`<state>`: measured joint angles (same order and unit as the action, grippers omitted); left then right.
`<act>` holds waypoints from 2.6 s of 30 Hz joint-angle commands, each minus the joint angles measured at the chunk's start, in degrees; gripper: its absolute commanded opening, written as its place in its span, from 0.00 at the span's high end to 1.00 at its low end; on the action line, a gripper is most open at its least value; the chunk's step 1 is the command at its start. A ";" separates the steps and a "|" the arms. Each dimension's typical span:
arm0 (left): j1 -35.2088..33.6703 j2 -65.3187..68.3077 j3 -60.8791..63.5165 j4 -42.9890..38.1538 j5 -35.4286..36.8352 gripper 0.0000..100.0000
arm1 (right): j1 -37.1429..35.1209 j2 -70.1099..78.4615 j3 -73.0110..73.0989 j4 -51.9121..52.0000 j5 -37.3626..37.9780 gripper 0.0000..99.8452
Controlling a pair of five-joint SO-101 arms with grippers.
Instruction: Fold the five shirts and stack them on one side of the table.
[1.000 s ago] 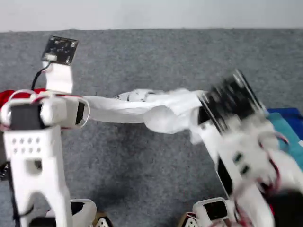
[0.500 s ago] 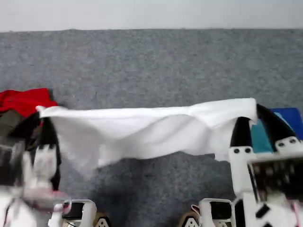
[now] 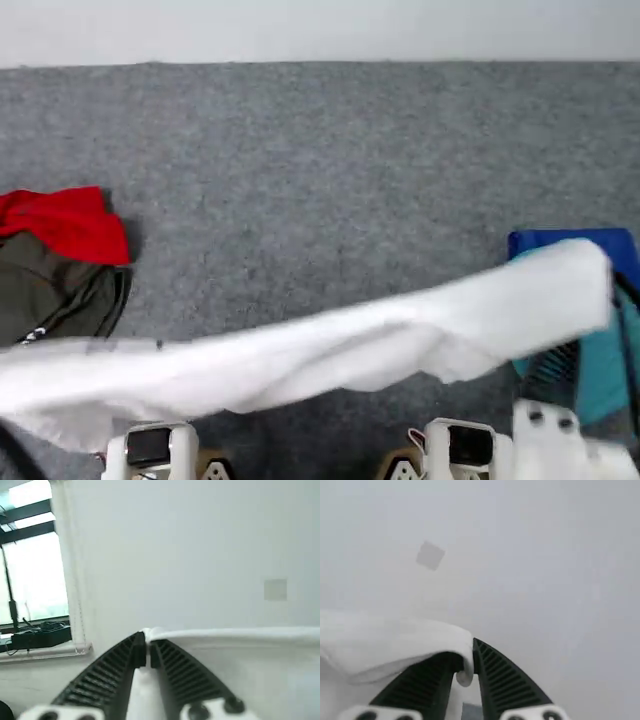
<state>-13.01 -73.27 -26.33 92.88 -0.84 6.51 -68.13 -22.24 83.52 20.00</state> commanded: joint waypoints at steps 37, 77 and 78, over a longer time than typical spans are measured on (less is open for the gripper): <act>10.55 18.11 64.13 -27.87 1.93 0.91 | -12.18 41.01 28.40 -16.48 1.14 0.99; 46.33 110.51 -12.35 1.85 1.67 0.91 | 25.98 11.03 43.25 18.51 14.95 0.99; 47.03 111.74 -14.73 1.85 1.67 0.91 | 26.24 10.95 43.25 19.30 14.95 0.99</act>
<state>31.82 37.14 -33.98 94.99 0.66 31.65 -56.79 21.19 100.31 34.33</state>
